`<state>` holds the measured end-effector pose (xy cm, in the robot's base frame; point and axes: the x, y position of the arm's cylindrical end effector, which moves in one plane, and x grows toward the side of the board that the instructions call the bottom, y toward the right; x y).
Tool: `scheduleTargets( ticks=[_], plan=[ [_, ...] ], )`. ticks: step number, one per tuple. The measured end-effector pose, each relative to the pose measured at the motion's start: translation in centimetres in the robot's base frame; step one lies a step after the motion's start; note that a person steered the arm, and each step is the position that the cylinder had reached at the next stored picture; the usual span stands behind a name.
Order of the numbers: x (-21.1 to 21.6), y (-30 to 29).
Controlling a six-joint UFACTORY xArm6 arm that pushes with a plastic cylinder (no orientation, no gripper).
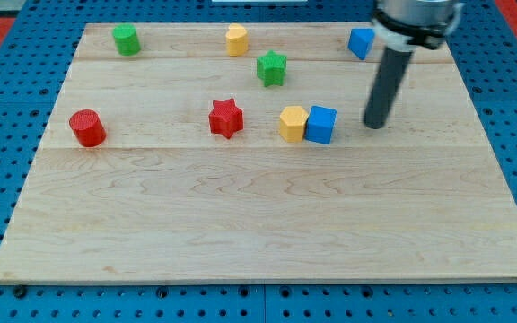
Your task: Push the green star parallel to the cube
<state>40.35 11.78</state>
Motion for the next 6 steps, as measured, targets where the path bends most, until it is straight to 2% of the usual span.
scheduleTargets(
  ticks=[1, 2, 3, 4, 5, 6],
  plan=[
    [-1.4, -2.4],
    [-5.9, -5.0],
    [-7.3, -12.3],
    [-11.1, -14.9],
    [-13.3, -9.5],
    [-7.7, -6.3]
  ],
)
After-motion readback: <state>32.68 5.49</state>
